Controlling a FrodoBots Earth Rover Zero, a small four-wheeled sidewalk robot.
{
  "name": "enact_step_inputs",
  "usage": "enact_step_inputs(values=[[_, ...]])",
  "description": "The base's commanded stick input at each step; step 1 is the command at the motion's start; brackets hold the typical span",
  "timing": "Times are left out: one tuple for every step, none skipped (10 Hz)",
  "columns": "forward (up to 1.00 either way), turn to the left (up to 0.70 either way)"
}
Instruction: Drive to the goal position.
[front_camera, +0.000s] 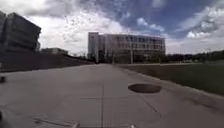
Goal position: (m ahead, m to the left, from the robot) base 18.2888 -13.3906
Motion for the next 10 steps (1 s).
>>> enact_step_inputs(values=[[0.06,0.00],[0.06,0.00],[0.06,0.00],[0.06,0.00],[0.06,0.00],[0.06,0.00],[0.07,0.00],[0.07,0.00],[0.07,0.00],[0.07,0.00]])
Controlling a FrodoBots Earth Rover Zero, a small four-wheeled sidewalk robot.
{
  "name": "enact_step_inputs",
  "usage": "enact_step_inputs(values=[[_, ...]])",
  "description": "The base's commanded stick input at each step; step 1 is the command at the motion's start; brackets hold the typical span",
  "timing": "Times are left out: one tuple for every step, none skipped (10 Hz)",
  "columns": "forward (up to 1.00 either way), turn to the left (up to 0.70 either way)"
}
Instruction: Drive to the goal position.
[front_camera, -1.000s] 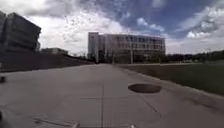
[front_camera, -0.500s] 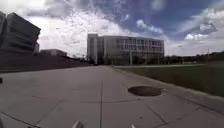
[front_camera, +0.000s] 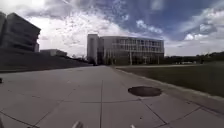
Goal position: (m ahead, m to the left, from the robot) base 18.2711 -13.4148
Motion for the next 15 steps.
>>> enact_step_inputs(values=[[0.07,0.00],[0.06,0.00],[0.06,0.00],[0.05,0.00],[0.06,0.00],[0.06,0.00],[0.06,0.00],[0.06,0.00],[0.06,0.00],[0.06,0.00],[0.06,0.00],[0.06,0.00],[0.06,0.00],[0.06,0.00],[0.06,0.00]])
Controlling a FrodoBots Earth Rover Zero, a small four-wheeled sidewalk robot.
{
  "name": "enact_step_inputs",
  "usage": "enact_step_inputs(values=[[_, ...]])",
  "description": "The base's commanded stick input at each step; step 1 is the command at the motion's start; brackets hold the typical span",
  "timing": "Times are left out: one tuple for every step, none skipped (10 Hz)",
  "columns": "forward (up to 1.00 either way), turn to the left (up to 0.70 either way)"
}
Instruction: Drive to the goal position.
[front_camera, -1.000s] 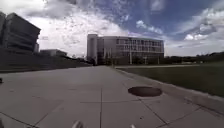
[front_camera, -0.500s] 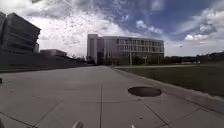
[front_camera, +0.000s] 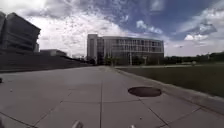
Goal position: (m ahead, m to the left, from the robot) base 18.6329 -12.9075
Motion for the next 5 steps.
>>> enact_step_inputs(values=[[0.06,0.00],[0.06,0.00],[0.06,0.00],[0.06,0.00],[0.06,0.00]])
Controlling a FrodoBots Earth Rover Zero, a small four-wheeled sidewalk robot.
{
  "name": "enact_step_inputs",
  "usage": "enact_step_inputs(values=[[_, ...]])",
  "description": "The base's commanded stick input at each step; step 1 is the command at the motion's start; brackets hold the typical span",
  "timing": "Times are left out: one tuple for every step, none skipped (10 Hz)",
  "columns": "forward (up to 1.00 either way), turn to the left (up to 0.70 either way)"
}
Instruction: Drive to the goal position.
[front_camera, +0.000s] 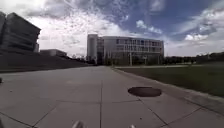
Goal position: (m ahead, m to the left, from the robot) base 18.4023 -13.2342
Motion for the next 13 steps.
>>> enact_step_inputs(values=[[0.06,0.00],[0.06,0.00],[0.06,0.00],[0.06,0.00],[0.06,0.00],[0.06,0.00],[0.06,0.00],[0.06,0.00],[0.06,0.00],[0.06,0.00],[0.06,0.00],[0.06,0.00],[0.06,0.00]])
